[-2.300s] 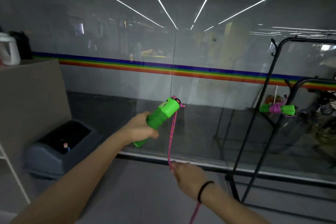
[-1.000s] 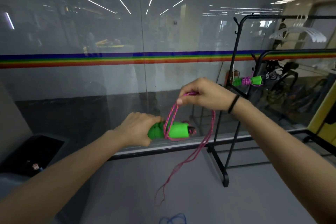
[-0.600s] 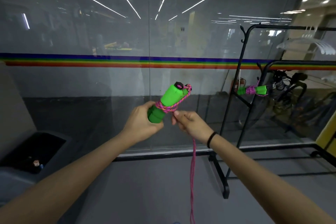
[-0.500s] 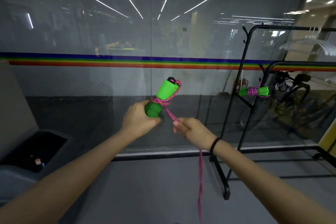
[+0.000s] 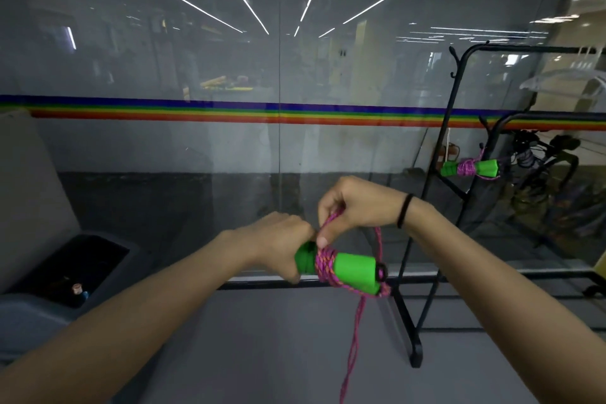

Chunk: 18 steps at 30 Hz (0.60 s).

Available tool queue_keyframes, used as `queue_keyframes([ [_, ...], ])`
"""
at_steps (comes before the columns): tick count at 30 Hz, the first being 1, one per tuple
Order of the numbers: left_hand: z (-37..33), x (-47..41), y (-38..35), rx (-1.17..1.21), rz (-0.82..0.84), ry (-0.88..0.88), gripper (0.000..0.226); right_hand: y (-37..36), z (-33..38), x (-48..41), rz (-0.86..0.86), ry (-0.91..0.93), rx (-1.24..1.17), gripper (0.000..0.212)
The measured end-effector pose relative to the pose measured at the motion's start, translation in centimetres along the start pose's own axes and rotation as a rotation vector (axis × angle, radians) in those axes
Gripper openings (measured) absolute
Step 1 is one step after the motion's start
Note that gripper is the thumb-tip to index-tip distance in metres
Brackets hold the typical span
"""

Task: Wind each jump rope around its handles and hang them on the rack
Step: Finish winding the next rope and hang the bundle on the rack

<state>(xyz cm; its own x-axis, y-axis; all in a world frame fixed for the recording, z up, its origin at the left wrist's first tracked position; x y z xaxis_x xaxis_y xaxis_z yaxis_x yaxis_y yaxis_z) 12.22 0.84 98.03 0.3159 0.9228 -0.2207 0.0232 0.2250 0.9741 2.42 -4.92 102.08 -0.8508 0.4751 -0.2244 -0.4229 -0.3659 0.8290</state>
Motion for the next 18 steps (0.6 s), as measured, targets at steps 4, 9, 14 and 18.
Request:
queue_keyframes([
  [4, 1.2, -0.2, -0.3, 0.605, -0.136, 0.093, 0.024, 0.0, -2.9, 0.1, -0.142, -0.086, -0.532, 0.007],
  [9, 2.5, -0.1, -0.6, 0.975, -0.281, 0.327, 0.027, -2.9, -8.4, 0.1, -0.436, -0.325, -0.700, 0.030],
  [14, 5.3, 0.0, -2.4, 1.161, -0.518, 0.725, 0.017, -4.9, -8.2, 0.7, -0.323, -0.408, -0.699, 0.032],
  [18, 7.7, 0.6, -3.2, 0.888, -0.534, 0.744, 0.011, -4.9, -5.8, 1.6, -0.235, -0.296, -0.253, 0.030],
])
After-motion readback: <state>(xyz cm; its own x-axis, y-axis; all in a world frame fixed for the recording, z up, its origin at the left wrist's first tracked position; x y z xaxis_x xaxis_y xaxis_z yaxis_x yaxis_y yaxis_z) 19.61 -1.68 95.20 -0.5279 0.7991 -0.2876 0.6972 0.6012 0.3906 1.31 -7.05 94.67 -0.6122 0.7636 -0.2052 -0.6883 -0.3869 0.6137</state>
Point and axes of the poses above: each hand's wrist, its own x-axis away from the middle knuckle, its own y-axis out of the back of the hand, z = x × y, the point moved 4 cm from there along -x, towards the middle knuckle, and after that the axes turned 14 degrees about -z, right-handed, at the moved point
